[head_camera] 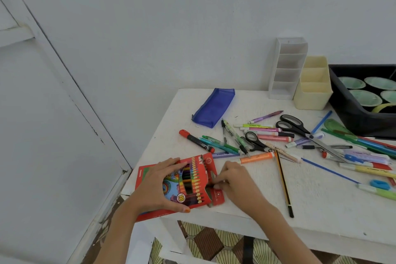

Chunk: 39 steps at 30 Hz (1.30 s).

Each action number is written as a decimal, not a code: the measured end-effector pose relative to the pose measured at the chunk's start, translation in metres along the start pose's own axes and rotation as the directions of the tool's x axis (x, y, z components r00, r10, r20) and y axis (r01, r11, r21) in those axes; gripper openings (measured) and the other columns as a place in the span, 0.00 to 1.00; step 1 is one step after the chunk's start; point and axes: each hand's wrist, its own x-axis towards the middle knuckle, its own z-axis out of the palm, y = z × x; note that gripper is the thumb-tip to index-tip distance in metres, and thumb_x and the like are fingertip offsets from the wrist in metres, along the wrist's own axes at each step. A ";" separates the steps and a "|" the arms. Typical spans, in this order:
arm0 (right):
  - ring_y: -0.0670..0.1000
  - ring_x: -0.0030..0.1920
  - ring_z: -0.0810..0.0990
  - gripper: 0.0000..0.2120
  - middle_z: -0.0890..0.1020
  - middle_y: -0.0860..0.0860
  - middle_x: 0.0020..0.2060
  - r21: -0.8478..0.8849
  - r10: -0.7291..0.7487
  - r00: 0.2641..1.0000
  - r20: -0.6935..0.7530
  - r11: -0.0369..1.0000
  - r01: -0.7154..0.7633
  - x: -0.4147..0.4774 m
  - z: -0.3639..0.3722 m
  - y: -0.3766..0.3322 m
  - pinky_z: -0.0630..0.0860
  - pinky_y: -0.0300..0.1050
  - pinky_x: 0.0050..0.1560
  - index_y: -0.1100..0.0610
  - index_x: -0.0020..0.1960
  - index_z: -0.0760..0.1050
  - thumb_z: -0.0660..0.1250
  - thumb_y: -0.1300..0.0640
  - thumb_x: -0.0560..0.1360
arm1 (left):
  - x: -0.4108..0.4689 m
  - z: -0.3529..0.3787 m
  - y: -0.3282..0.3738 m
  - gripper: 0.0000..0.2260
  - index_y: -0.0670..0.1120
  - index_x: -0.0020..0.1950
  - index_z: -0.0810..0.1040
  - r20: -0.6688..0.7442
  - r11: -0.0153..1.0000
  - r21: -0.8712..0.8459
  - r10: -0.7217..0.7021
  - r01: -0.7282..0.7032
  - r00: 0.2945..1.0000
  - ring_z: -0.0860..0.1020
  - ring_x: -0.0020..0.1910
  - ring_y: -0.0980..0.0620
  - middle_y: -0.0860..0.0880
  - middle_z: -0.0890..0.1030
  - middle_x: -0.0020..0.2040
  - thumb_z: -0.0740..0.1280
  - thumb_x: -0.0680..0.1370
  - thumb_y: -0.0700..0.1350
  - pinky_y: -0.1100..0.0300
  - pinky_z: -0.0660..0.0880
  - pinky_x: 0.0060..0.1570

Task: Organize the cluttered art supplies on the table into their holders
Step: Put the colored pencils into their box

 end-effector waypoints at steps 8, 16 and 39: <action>0.46 0.48 0.69 0.08 0.69 0.46 0.43 0.045 0.147 0.971 -0.187 0.989 -0.141 0.012 0.034 -0.008 0.68 0.36 0.43 0.53 0.40 0.70 0.70 0.56 0.71 | -0.001 0.005 0.002 0.42 0.78 0.64 0.52 -0.033 1.000 -0.004 0.008 -0.008 0.999 0.58 0.71 0.62 0.70 0.55 0.69 0.72 0.56 0.72 0.51 0.61 0.71; 0.44 0.46 0.72 0.07 0.78 0.52 0.47 0.179 0.013 0.982 -0.187 0.984 0.021 0.006 0.041 -0.005 0.64 0.25 0.44 0.60 0.50 0.78 0.68 0.65 0.72 | -0.001 0.006 -0.001 0.43 0.77 0.65 0.52 -0.034 1.000 -0.015 -0.004 0.004 0.999 0.59 0.71 0.60 0.68 0.56 0.70 0.71 0.55 0.74 0.48 0.62 0.71; 0.43 0.38 0.76 0.10 0.82 0.45 0.42 0.601 0.456 0.856 -0.242 0.763 -0.237 -0.030 0.004 0.020 0.71 0.29 0.38 0.50 0.45 0.82 0.68 0.64 0.73 | 0.012 0.005 0.055 0.40 0.67 0.66 0.63 -0.069 0.979 -0.133 0.148 -0.156 0.987 0.72 0.62 0.62 0.69 0.69 0.61 0.76 0.57 0.67 0.61 0.75 0.57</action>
